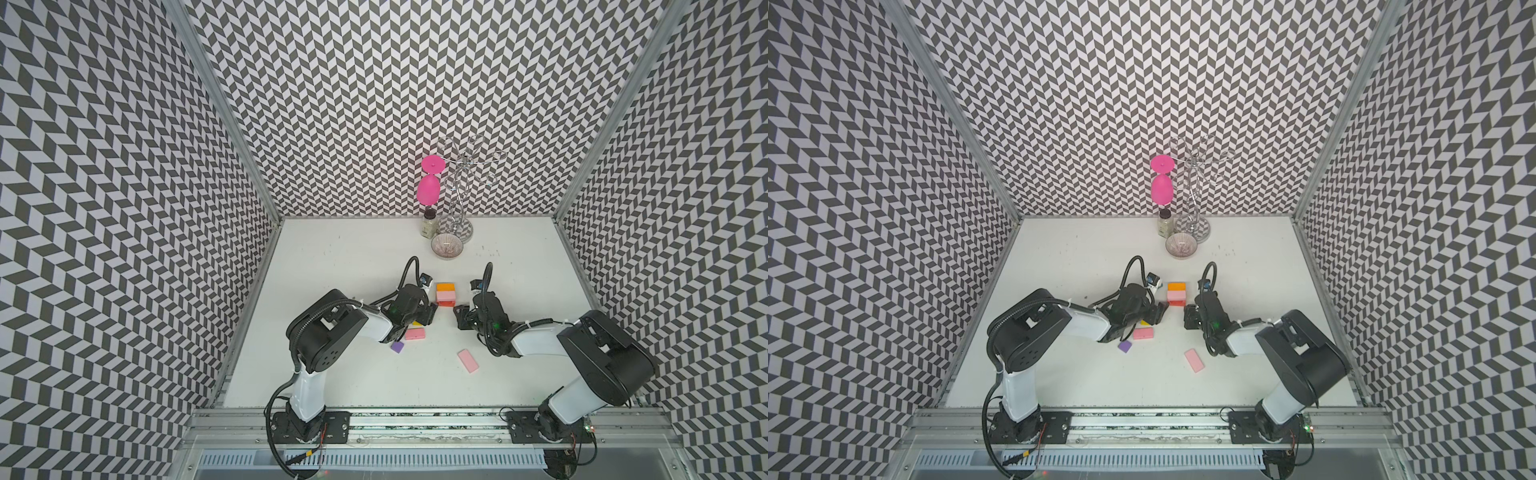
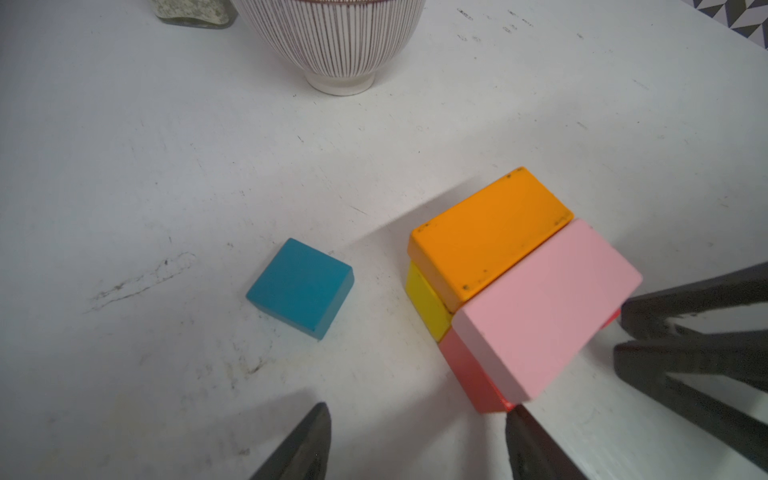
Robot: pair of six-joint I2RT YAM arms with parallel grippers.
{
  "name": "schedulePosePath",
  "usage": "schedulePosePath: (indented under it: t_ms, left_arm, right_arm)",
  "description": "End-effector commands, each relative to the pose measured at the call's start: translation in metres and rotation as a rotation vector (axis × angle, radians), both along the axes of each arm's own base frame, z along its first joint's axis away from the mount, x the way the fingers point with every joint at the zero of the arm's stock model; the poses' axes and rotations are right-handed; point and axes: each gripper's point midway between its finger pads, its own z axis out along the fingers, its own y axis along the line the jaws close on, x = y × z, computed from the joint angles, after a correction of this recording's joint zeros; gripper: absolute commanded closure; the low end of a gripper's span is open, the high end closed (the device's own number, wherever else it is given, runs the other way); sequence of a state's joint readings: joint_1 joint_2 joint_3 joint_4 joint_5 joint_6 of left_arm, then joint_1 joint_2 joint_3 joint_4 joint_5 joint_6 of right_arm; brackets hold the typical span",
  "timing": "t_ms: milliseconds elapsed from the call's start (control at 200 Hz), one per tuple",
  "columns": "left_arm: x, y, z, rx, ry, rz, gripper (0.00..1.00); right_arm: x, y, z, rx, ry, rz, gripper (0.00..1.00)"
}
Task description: Build the wood block tower
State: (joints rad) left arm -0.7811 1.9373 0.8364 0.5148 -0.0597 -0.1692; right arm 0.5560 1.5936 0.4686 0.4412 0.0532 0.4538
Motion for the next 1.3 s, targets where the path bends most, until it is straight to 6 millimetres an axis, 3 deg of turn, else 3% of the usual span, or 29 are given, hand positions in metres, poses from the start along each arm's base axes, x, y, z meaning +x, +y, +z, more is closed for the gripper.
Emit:
schedulePosePath:
  t_ms: [0,676,791,916,1122,1202,1297]
  left_arm:
    - [0.001,-0.004,-0.003,0.017,-0.004,-0.003,0.33]
    - [0.006,-0.007,0.003,0.012,-0.015,-0.001,0.33]
    - [0.001,-0.009,0.009,0.001,-0.013,-0.023,0.33]
    - [-0.007,-0.001,0.043,-0.044,-0.056,-0.018,0.33]
    - [-0.027,0.023,0.138,-0.194,-0.213,-0.004,0.30]
    - [-0.034,0.046,0.165,-0.229,-0.280,0.055,0.29]
    - [-0.042,0.087,0.195,-0.290,-0.392,0.163,0.24]
  right_arm:
    - [0.008,0.004,0.006,0.004,-0.028,-0.009,0.70]
    - [0.015,0.006,0.004,-0.007,-0.015,-0.020,0.72]
    - [0.015,-0.002,0.012,-0.019,-0.025,-0.061,0.75]
    - [0.003,-0.021,0.030,-0.004,-0.080,-0.131,0.70]
    - [-0.005,-0.042,0.071,0.051,-0.229,-0.206,0.61]
    - [-0.004,-0.043,0.083,0.068,-0.266,-0.211,0.60]
    - [-0.004,-0.040,0.086,0.091,-0.282,-0.203,0.59]
